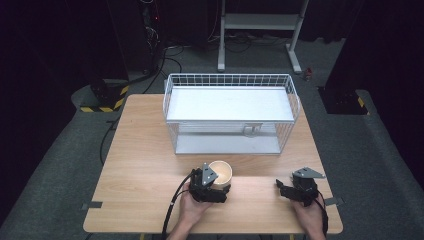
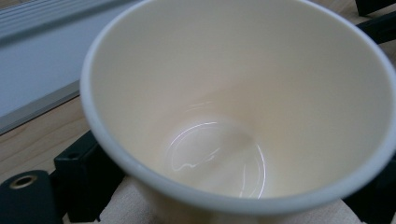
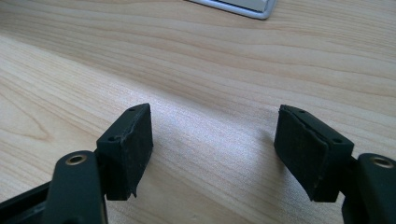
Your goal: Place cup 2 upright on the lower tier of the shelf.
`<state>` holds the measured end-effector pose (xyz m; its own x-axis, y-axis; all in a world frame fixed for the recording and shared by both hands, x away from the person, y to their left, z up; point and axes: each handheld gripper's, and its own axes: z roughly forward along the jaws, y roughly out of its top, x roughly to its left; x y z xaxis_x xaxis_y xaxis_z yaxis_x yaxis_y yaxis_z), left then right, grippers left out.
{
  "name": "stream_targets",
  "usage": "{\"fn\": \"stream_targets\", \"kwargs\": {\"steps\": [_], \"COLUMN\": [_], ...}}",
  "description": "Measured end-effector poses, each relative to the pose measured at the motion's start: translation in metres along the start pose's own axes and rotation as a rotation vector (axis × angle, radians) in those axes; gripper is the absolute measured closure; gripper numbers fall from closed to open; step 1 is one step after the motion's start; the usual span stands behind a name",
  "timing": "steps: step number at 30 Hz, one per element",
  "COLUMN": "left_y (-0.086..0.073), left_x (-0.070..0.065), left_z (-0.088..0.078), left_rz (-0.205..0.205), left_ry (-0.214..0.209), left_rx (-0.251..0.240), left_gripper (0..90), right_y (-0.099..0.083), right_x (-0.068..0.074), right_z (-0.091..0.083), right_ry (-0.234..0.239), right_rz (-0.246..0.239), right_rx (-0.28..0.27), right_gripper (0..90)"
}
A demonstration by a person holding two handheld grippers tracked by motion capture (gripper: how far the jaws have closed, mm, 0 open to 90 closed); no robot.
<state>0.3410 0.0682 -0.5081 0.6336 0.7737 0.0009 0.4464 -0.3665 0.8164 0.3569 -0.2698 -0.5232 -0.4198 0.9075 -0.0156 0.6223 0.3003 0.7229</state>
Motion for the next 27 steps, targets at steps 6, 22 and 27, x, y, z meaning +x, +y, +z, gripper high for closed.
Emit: {"fn": "stream_targets", "kwargs": {"steps": [6,22,27], "left_y": [0.000,0.003,0.012], "left_x": [0.002,0.015,0.021], "left_z": [0.001,0.002,0.002], "left_rz": [-0.002,-0.038,-0.034], "left_ry": [0.009,0.034,0.050], "left_rx": [-0.008,-0.015,-0.027], "left_gripper": [8.5,8.5,8.6], "right_y": [0.000,0.000,0.000], "right_x": [0.000,0.000,0.000], "right_z": [0.000,0.000,0.000], "right_ry": [0.000,0.000,0.000], "right_rz": [0.000,0.000,0.000], "right_rx": [0.000,0.000,0.000], "right_gripper": [28.3,28.3,28.3]}}
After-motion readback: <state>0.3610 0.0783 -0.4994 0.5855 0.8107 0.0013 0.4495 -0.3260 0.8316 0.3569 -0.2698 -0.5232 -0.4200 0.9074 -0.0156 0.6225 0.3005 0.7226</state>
